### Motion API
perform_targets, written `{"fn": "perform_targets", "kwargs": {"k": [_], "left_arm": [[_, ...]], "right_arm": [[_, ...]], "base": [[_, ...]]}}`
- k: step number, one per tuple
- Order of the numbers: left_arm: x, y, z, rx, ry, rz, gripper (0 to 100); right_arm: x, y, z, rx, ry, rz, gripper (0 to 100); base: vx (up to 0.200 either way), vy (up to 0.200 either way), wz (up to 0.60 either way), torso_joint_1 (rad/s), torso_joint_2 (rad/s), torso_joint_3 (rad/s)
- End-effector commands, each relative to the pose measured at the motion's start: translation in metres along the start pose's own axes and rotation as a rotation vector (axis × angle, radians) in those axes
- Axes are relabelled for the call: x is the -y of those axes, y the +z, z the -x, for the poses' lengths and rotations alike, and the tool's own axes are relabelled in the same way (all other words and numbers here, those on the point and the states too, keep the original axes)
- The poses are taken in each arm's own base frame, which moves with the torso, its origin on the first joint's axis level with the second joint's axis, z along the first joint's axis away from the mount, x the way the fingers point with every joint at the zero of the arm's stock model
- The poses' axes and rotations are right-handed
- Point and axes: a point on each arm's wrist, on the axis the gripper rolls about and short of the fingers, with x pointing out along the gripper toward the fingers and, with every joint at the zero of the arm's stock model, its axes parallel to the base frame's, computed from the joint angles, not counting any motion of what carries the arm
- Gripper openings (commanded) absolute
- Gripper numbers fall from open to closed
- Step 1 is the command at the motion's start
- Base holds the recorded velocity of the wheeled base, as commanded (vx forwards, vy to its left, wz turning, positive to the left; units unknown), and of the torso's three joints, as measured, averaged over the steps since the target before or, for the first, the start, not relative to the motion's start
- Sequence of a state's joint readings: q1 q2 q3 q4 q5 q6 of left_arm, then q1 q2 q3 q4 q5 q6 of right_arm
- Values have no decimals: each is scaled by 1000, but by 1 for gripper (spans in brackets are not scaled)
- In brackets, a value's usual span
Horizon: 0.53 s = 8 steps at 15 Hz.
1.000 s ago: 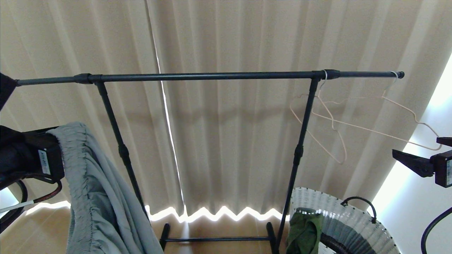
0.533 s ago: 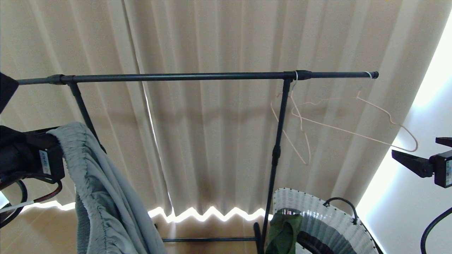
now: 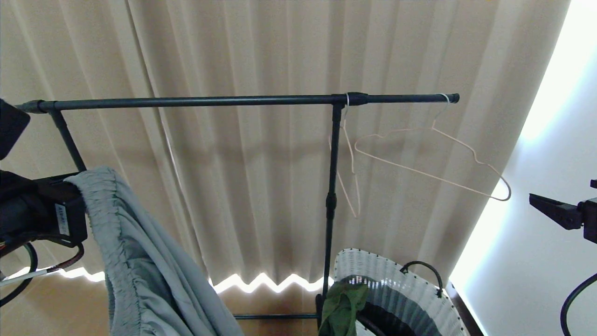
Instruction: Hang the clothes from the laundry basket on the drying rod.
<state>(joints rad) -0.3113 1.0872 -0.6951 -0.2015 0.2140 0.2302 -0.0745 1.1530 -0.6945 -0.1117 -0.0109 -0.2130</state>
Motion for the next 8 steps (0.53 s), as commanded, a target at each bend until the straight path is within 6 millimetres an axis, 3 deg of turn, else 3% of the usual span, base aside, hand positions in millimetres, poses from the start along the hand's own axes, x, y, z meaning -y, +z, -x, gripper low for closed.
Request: {"fn": "perform_targets", "kwargs": {"k": [1,8], "left_arm": [[0,0,1,2,1,1,0],[0,-7,8,2,0,8,0]], "right_arm": [[1,1,0,2,-6,0,100],[13,2,2,6,-73,-22,100]], "base": [[0,0,0,0,0,0],[0,0,0,0,0,0]]}}
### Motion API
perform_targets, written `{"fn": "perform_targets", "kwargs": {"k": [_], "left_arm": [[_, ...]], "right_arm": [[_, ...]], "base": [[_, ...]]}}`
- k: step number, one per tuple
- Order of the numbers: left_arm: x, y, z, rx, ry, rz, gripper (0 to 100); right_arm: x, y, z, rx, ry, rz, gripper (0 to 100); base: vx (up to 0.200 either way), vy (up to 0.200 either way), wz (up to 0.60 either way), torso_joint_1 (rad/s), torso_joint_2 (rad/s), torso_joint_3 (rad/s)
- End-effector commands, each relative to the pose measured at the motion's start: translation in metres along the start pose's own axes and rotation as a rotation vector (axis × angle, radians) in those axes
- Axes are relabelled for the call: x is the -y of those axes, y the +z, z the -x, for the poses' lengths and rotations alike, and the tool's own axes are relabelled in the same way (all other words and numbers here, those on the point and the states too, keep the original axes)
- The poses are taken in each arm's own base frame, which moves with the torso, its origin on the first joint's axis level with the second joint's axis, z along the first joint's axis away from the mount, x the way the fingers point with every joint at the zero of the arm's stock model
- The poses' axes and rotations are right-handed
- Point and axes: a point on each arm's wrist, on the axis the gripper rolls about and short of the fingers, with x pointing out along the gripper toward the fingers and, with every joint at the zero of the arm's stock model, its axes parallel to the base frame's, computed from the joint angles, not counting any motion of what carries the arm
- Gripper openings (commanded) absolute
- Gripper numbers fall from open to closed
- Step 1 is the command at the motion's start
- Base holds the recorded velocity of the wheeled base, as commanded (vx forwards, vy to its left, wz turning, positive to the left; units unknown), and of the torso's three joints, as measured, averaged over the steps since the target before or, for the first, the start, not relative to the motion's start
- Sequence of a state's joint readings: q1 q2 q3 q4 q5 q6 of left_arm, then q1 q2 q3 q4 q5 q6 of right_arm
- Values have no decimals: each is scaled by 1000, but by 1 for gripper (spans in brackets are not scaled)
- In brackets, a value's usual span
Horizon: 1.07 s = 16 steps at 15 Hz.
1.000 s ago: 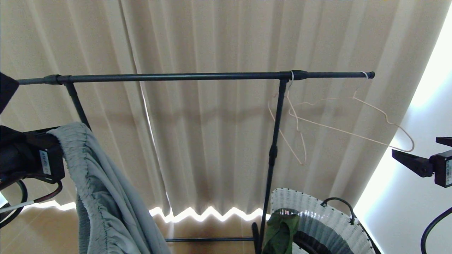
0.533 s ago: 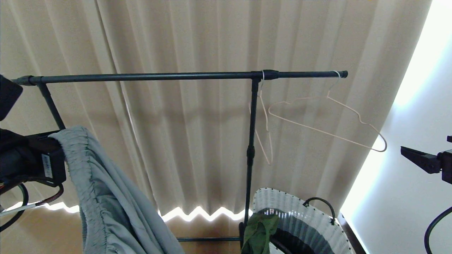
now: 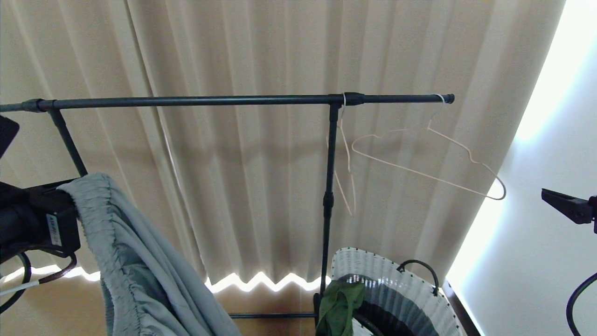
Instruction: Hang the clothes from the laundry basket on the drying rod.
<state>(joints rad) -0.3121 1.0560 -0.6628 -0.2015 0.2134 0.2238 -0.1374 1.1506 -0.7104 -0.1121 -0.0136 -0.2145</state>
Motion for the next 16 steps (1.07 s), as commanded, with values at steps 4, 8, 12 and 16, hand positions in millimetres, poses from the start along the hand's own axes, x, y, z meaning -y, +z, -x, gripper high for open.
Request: {"fn": "perform_targets", "kwargs": {"k": [4,8,12,16], "left_arm": [[0,-1,0,-4,-2,0,0],[0,-1,0,-1,-1,2,0],[0,-1,0,-1,-1,-1,0],[1,-4,0,-11,-7,-8,0]], "right_arm": [[2,1,1,3,-12,-3,100],[2,1,1,3,-12,-3,100],[2,1,1,5,-11,-3,100],[2,1,2,7,-11,-3,100]], "base": [[0,0,0,0,0,0],[200,0,0,6,4,2],[200,0,0,-4,-4,7],[150,0,0,5,-1,1]]}}
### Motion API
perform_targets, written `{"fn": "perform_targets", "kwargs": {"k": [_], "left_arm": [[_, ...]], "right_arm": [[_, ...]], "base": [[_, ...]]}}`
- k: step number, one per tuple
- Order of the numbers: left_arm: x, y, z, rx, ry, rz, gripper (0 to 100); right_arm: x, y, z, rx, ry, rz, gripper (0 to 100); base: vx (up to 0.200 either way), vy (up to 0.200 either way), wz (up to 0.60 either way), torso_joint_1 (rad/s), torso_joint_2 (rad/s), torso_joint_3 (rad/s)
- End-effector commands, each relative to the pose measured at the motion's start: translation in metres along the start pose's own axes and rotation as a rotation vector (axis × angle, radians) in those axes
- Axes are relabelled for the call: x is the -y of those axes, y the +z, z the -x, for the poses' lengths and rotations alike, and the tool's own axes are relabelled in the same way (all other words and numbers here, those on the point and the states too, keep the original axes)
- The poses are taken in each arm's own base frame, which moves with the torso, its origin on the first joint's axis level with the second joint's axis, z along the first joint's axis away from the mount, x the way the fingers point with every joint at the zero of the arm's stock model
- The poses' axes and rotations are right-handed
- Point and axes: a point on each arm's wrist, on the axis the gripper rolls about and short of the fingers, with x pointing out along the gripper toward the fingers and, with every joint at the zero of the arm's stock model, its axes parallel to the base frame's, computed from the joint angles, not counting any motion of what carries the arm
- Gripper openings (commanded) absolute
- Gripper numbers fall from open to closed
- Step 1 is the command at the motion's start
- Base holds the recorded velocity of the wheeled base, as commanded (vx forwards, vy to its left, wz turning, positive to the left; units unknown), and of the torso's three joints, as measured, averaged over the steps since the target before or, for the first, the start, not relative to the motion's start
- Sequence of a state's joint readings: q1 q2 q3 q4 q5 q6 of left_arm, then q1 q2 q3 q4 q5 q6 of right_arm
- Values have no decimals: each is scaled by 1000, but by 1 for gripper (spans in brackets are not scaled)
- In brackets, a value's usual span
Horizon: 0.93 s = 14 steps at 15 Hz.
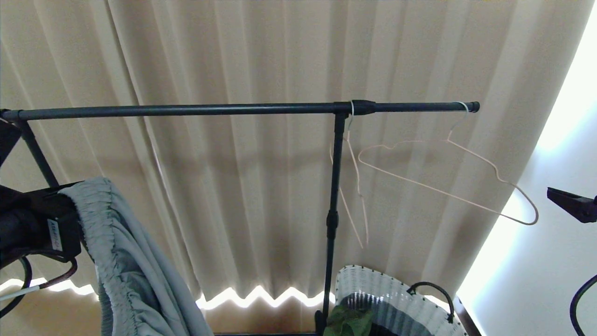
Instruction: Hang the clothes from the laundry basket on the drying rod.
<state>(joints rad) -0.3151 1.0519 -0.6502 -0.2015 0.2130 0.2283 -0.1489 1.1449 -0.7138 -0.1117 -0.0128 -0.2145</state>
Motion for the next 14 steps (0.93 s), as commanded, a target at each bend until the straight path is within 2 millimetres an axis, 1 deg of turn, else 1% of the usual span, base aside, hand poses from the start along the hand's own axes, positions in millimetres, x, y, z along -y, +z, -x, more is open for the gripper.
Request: {"fn": "perform_targets", "kwargs": {"k": [1,5,8,10,12,14], "left_arm": [[1,-2,0,-4,-5,-2,0],[3,-7,-2,-23,-14,-4,0],[4,-8,1,-9,-64,-5,0],[5,-6,5,15,-76,-5,0],[5,-4,5,35,-77,-3,0],[6,-3,4,43,-81,-1,0]], "right_arm": [[0,0,0,0,1,0,100],[0,0,0,-1,1,0,100],[0,-1,-3,-12,2,-2,100],[1,2,-9,-18,2,-4,100],[5,6,-19,-23,10,-10,100],[4,12,-38,-28,112,-13,100]], "base": [[0,0,0,0,0,0],[0,0,0,0,0,0],[0,0,0,0,0,0],[0,0,0,0,0,0],[0,0,0,0,0,0],[0,0,0,0,0,0]]}}
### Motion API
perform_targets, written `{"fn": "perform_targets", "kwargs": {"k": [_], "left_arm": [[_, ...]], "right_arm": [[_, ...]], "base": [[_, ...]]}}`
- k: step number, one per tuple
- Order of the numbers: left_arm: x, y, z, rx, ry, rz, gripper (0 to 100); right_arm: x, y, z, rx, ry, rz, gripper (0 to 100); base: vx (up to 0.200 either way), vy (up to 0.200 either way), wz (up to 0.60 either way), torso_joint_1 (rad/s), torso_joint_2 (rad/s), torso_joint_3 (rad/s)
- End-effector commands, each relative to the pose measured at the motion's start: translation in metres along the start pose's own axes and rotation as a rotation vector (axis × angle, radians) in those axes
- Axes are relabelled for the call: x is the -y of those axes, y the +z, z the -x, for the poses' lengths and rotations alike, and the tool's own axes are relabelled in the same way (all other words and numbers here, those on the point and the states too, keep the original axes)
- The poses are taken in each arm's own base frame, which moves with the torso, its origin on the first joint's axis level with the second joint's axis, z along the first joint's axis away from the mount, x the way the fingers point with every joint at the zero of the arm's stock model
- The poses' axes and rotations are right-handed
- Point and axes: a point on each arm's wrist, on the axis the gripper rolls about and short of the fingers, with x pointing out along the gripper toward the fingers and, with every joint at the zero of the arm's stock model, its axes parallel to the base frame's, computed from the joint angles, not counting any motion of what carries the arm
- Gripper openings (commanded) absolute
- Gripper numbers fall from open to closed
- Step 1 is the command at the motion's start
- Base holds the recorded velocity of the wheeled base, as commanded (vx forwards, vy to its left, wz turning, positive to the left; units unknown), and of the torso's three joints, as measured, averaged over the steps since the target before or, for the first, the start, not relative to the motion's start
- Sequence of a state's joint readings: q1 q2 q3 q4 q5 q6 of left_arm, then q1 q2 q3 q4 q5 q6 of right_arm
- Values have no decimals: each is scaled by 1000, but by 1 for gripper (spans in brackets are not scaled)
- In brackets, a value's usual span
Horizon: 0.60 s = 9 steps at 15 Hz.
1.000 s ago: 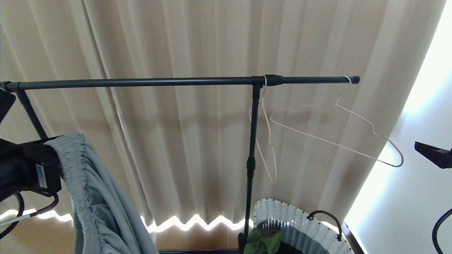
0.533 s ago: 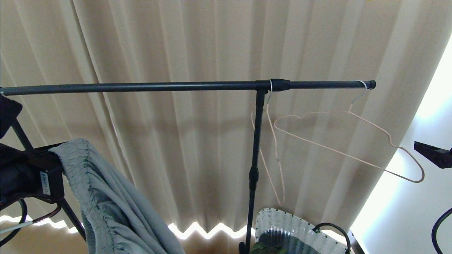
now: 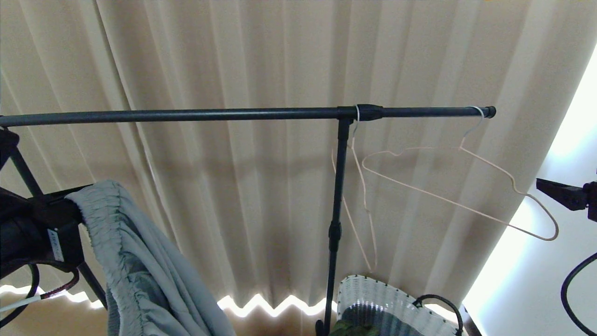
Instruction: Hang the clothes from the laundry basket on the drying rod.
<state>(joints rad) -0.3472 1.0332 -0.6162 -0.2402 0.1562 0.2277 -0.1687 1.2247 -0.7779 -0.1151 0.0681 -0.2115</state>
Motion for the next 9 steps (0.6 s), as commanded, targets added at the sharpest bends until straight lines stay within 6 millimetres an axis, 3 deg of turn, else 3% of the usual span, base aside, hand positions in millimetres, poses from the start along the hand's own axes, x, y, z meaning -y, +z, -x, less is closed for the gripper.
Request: {"fn": "perform_targets", "kwargs": {"k": [1,4,9], "left_arm": [[0,0,-1,-1,-1,0,0],[0,0,0,2,-2,-1,0],[1,-2,0,-3,-3,-4,0]], "right_arm": [[1,1,-28,-39,93,-7,100],[5,4,-72,-93,163,-17,100],[12,-4,-126,-152,191,-37,100]], "base": [[0,0,0,0,0,0],[0,0,0,0,0,0],[0,0,0,0,0,0]]}}
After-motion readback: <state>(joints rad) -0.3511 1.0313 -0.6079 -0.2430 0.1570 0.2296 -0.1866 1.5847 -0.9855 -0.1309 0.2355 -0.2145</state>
